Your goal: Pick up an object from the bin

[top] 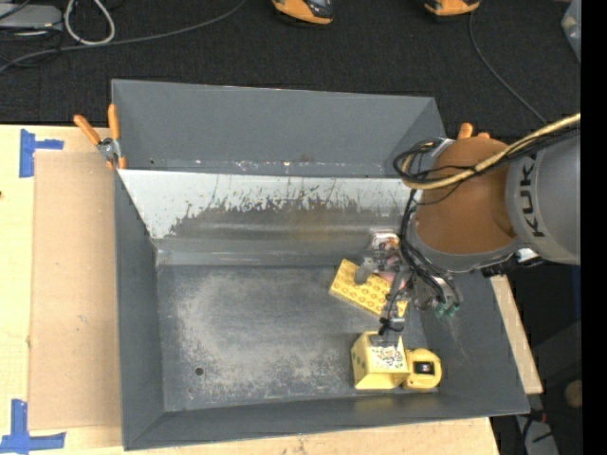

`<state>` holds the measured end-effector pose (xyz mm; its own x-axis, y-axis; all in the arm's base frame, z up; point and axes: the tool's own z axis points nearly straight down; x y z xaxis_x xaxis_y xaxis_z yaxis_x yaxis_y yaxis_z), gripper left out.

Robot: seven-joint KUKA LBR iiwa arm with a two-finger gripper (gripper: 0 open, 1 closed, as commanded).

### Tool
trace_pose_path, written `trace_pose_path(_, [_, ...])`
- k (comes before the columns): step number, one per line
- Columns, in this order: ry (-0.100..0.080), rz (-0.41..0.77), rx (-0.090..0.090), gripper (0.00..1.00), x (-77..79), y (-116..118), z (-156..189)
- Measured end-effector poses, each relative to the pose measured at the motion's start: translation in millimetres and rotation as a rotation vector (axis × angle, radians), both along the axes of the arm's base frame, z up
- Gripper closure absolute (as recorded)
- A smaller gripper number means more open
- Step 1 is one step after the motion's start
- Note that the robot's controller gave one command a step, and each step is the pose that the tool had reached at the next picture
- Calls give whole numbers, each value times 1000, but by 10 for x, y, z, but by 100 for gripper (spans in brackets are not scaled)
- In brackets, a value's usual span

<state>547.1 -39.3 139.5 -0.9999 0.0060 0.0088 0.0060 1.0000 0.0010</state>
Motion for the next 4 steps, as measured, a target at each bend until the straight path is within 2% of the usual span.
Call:
trace_pose_path(1, [-7,1,-1,0,14,0,45])
trace_pose_path(2, [-4,141,5,0,-703,-356,-541])
trace_pose_path(3, [-14,137,0,0,-704,-373,-645])
trace_pose_path(4, [-16,120,1,0,-600,-194,-420])
